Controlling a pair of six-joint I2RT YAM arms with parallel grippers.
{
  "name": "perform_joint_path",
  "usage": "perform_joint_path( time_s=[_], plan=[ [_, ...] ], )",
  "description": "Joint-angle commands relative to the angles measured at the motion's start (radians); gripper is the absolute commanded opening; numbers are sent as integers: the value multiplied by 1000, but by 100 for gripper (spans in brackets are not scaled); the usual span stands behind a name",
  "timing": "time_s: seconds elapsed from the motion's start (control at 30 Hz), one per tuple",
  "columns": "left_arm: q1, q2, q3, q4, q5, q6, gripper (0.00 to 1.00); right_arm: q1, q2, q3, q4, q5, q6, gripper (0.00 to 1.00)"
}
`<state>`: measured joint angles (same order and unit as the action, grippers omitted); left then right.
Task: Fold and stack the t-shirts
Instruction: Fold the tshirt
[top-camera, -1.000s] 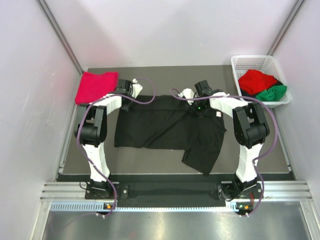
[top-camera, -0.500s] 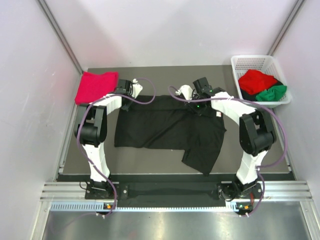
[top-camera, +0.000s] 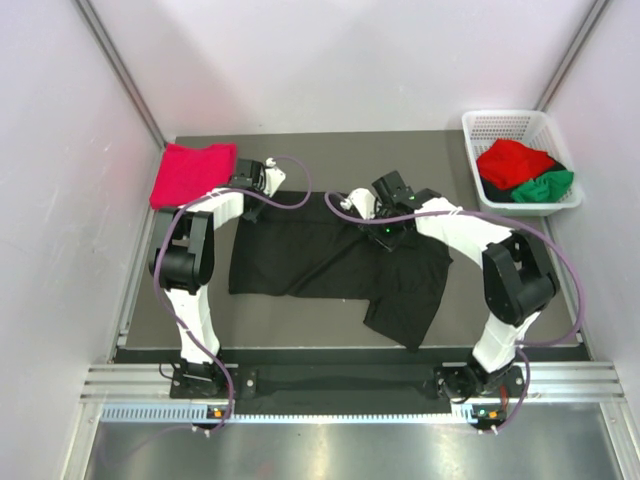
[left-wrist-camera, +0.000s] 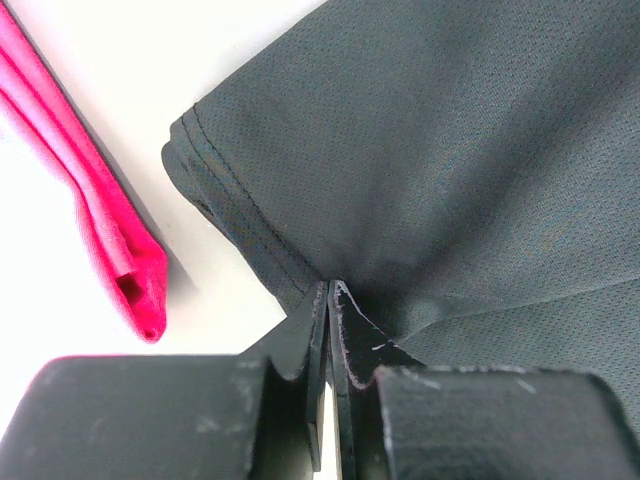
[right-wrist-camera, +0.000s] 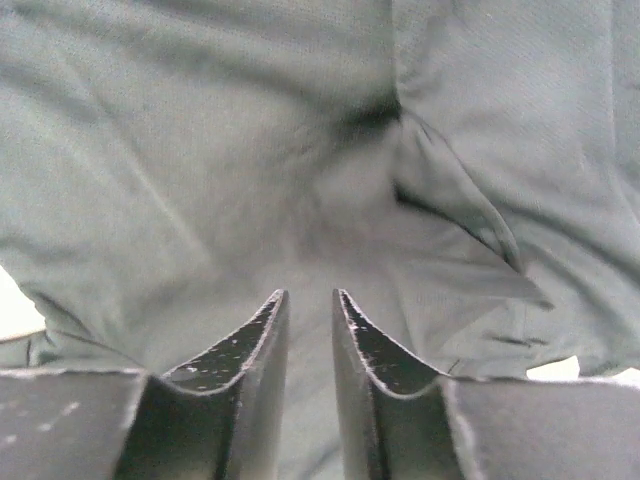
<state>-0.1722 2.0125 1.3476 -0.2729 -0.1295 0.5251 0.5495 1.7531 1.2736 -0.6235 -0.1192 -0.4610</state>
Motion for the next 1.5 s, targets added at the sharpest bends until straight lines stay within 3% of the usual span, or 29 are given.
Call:
perform_joint_path(
  time_s=[0.0, 0.13, 0.27, 0.6, 0.97, 1.47],
  plan=[
    [3, -5, -7, -23, -15, 0, 7, -11, -104, 26, -7, 30, 21, 26],
    [3, 0, 10, -26, -15, 3, 7, -111, -113, 85, 13, 6, 58, 25],
    [0, 6, 15, -32, -13, 1, 7, -198, -11, 109, 31, 20, 21, 25],
    [-6, -8, 8, -43, -33, 13, 7, -352, 187, 245, -61, -152, -1, 25],
    [-18, -6, -4, -40, -36, 15, 7, -369, 158, 231, -91, -312, 2, 24],
    [-35, 3, -2, -35, -44, 18, 7, -385, 193, 240, -96, -361, 36, 25]
  ],
)
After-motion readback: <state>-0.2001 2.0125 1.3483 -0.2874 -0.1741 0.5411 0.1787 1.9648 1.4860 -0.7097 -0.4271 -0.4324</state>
